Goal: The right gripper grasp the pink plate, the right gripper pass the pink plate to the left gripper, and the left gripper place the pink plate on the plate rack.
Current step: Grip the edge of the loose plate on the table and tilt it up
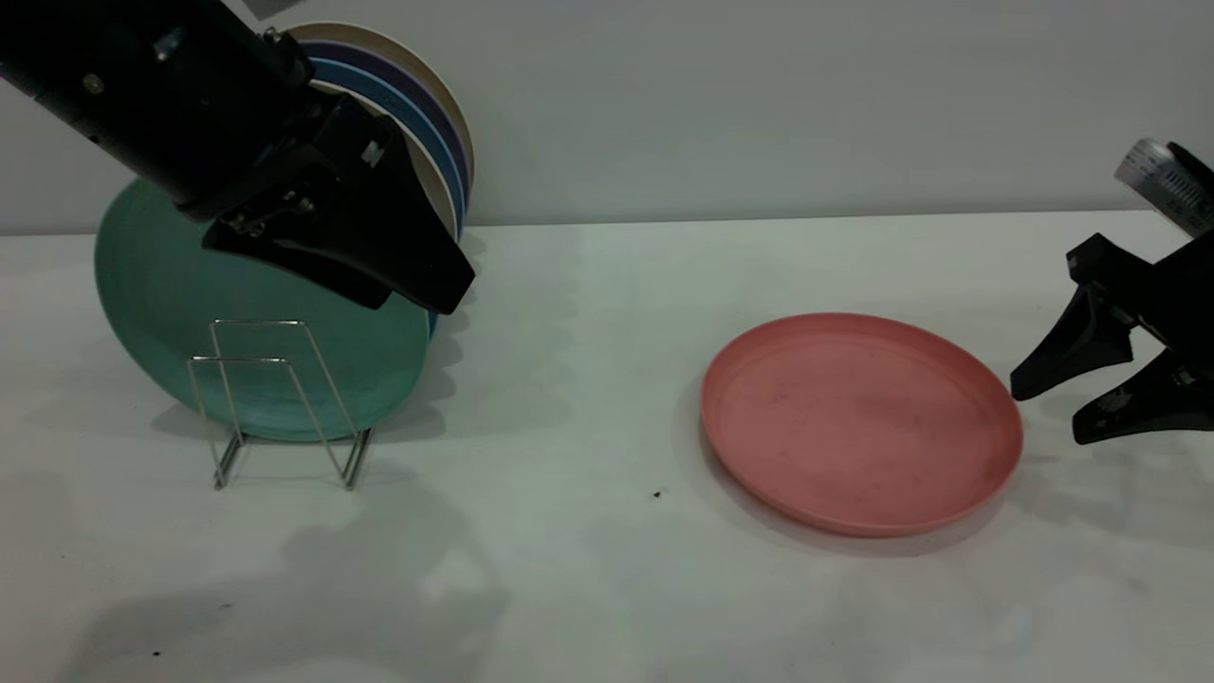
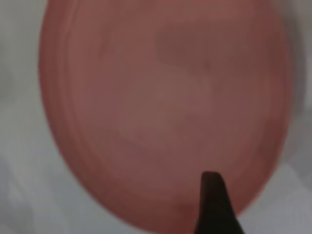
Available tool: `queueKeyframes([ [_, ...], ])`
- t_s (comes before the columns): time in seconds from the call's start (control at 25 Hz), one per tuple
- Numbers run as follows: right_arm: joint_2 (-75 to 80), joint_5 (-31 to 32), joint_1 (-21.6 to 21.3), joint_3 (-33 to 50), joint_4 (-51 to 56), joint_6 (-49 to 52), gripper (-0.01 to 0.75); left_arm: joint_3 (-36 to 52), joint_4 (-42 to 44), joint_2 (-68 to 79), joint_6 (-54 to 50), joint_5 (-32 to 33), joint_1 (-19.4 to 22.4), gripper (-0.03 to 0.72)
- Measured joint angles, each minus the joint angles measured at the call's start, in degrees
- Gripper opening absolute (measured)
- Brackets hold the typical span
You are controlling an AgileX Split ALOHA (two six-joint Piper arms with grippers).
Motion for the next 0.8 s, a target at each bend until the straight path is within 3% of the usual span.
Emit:
queueKeyframes([
  [0.8, 9.1, 2.6, 0.5, -3.6, 8.5, -4.6, 0.428, 0.0, -0.4, 0.0, 0.0, -4.5, 0.0, 0.592],
])
